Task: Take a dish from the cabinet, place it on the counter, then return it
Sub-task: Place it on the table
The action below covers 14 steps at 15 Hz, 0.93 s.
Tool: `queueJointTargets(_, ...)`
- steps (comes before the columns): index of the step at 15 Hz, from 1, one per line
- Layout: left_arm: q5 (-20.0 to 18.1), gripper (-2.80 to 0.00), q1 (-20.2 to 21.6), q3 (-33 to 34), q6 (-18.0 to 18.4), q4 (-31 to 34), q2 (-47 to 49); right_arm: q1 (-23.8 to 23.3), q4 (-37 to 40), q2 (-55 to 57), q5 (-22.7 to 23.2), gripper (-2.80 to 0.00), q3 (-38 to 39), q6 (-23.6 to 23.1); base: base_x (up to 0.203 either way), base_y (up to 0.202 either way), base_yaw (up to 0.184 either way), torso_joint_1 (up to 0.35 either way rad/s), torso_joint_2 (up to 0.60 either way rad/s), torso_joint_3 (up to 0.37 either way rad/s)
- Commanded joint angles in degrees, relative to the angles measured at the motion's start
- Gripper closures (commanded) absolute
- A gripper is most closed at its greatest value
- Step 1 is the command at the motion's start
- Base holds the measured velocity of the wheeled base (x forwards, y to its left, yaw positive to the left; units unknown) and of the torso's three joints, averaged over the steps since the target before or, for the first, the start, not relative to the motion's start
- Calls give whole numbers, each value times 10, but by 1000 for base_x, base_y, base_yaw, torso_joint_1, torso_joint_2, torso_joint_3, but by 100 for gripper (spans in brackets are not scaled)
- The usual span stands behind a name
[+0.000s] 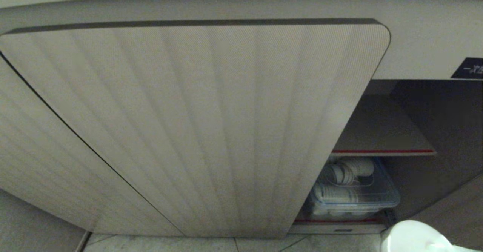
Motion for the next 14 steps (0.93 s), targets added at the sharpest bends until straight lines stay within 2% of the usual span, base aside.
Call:
queueJointTargets(1,0,0,0,0,0,0,0,2,16,3,2,0,-12,-1,0,0,0,0,0,0)
queueJointTargets(5,0,0,0,0,0,0,0,2,44,3,0,0,-28,-7,0,0,0,0,0,0)
queueJointTargets(9,0,0,0,0,0,0,0,2,43,6,3,0,-12,-49,0,0,0,0,0,0)
queueJointTargets(14,0,0,0,0,0,0,0,-3,39,6,0,0,3,-55,0,0,0,0,0,0)
